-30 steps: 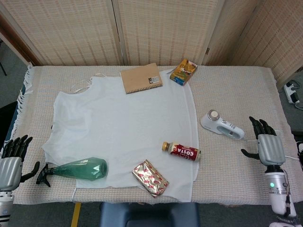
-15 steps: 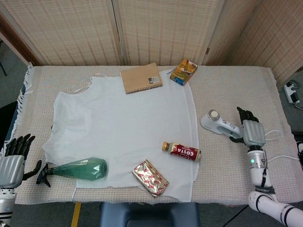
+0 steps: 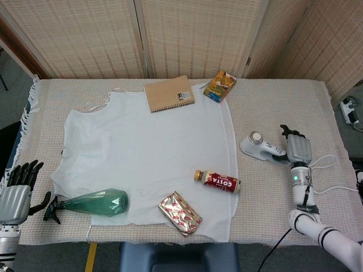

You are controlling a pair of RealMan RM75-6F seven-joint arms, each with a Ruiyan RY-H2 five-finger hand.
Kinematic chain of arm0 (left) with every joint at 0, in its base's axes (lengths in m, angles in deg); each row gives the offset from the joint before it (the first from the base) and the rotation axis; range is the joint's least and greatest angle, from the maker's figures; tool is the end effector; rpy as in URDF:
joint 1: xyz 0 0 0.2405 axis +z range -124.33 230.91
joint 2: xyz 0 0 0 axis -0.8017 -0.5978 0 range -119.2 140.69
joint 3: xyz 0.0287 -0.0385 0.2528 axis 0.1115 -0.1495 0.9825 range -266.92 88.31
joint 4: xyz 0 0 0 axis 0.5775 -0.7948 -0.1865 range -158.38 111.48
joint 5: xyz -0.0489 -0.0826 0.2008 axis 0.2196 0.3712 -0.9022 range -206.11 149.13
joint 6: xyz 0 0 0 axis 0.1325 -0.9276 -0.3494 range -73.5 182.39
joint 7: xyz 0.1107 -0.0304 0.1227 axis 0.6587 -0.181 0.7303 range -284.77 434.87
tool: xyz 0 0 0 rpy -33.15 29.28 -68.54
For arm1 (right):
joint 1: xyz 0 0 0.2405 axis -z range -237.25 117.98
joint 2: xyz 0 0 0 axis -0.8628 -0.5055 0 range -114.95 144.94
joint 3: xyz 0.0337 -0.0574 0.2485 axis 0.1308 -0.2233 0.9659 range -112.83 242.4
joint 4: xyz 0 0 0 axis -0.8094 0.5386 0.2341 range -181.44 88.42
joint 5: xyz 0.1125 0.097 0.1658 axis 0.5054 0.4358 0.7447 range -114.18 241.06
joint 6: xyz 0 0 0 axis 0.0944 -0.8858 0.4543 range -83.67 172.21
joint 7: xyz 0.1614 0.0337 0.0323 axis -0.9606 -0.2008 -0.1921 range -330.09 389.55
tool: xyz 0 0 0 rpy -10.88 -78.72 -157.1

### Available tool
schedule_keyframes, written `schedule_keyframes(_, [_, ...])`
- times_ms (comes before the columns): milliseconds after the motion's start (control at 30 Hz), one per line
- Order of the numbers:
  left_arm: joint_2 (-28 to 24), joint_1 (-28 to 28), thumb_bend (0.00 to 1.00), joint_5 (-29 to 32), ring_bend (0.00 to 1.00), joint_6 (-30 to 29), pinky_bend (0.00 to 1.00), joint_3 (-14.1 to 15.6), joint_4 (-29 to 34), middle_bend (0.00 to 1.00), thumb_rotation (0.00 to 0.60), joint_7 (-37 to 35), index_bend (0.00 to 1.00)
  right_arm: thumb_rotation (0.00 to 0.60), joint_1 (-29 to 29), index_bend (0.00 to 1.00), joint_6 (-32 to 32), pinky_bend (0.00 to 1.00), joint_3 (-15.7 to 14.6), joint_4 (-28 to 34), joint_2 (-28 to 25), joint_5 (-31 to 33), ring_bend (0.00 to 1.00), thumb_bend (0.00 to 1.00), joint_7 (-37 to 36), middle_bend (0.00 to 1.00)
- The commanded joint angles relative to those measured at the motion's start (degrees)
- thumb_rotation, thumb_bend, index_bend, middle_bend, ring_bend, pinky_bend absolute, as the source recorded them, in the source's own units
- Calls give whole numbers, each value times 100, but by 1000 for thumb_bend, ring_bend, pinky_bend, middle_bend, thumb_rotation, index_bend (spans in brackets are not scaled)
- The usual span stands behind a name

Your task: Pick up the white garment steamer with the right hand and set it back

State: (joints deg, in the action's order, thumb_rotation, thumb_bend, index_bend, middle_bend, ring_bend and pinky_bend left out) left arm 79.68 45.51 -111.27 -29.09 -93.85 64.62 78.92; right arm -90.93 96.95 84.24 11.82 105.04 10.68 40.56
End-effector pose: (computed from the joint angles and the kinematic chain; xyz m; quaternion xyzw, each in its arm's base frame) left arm -0.3206 0.2297 0.1319 -0.5953 -0.3693 -0.3791 0.6046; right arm -0.3316 -0.4100 0.0552 0.5372 -0.4799 0.3075 0.6217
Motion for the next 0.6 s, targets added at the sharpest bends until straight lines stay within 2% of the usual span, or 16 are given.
schedule_keyframes(33, [-5, 0, 430, 10, 35, 11, 2, 4, 10, 78, 529, 15, 121, 600, -52, 198, -40, 287, -1, -130, 75, -1, 244, 71, -61, 331])
schedule_keyframes(200, [-9, -10, 430, 17, 35, 20, 1, -1, 27, 78, 524, 46, 121, 600, -69, 242, -54, 320, -27, -333, 160, -90, 278, 112, -247, 369])
schedule_keyframes(433, [0, -28, 430, 27, 35, 45, 1, -1, 45, 77, 523, 81, 123, 600, -67, 389, -46, 476, -144, -529, 298, -356, 401, 184, -545, 489])
schedule_keyframes(600, [3, -21, 429, 53, 35, 45, 2, -3, 38, 76, 524, 82, 123, 600, -64, 470, -54, 532, -216, -725, 422, -537, 459, 257, -789, 541])
